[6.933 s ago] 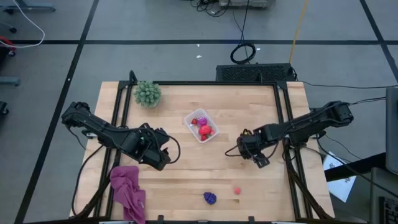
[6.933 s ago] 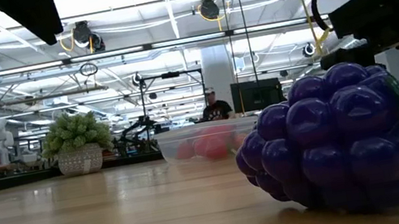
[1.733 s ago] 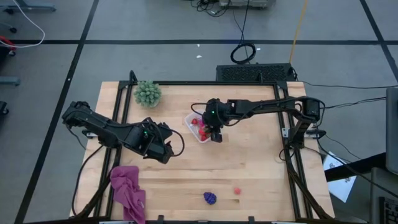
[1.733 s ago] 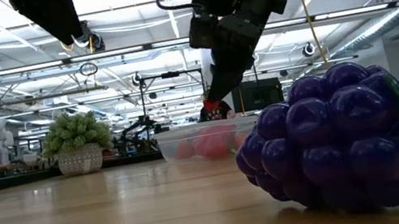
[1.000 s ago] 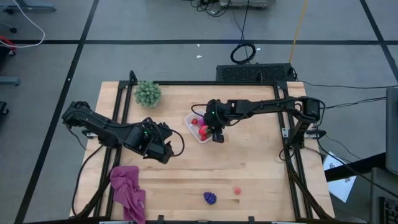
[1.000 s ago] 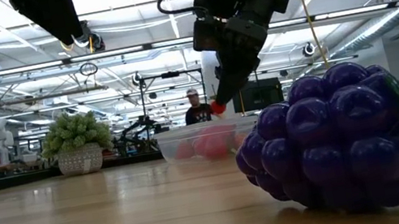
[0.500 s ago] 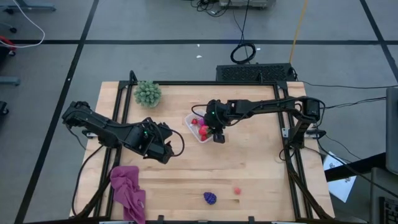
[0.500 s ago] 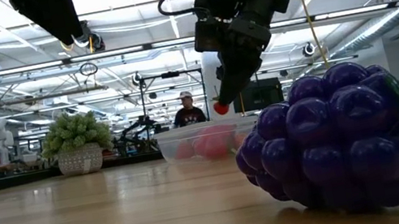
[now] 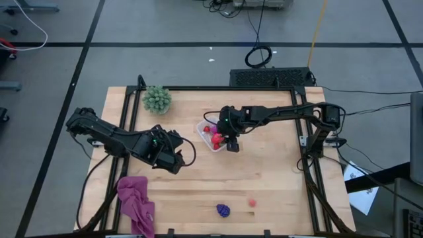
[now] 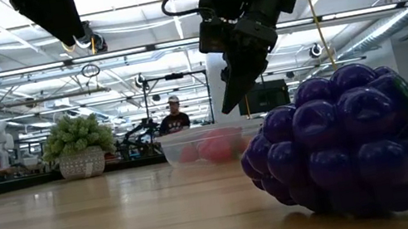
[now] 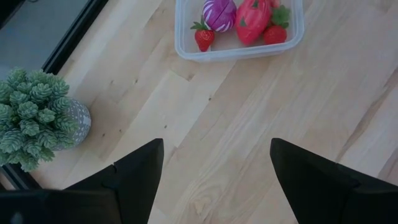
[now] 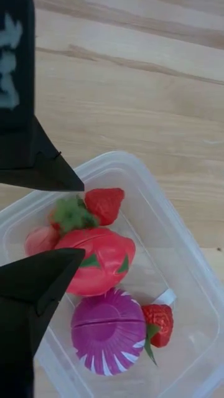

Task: Pick and placing Produce into tupperware
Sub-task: Put the grapes into the transparent bin

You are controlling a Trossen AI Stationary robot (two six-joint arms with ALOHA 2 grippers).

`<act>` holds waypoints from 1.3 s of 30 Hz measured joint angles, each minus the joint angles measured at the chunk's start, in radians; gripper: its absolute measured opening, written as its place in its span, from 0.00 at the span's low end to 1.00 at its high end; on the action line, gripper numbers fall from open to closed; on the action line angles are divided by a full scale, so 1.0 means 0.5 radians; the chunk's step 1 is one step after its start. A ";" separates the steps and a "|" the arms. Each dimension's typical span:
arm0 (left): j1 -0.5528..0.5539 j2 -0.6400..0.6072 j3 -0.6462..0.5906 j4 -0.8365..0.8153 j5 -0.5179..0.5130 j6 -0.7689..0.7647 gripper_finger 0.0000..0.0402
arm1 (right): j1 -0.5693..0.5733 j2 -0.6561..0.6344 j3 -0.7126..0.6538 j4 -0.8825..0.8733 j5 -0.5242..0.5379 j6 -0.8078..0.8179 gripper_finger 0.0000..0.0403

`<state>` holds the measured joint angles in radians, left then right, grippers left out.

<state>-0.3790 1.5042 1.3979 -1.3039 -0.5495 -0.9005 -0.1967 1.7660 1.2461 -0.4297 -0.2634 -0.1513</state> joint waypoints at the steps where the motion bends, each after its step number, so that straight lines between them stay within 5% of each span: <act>1: 0.000 0.000 0.000 0.000 0.000 0.000 0.74 | 0.000 0.000 0.000 0.000 0.000 -0.004 0.37; 11: 0.000 0.000 0.000 0.000 0.001 0.004 0.74 | 0.000 -0.031 -0.002 0.016 0.001 -0.092 0.37; 19: -0.001 0.000 0.000 0.019 0.006 0.004 0.74 | 0.110 -0.391 -0.002 -0.057 0.002 -0.069 0.37; 28: -0.005 0.000 0.000 0.109 0.053 0.008 0.74 | 0.609 -0.786 -0.002 -0.407 -0.001 0.390 0.37; 39: -0.050 0.000 0.000 0.465 0.118 0.101 0.74 | 1.272 -0.782 -0.002 -0.429 -0.001 1.043 0.37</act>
<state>-0.4039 1.5042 1.3980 -1.0715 -0.4905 -0.8497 0.4392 1.3751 1.2451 -0.6443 -0.2637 0.3701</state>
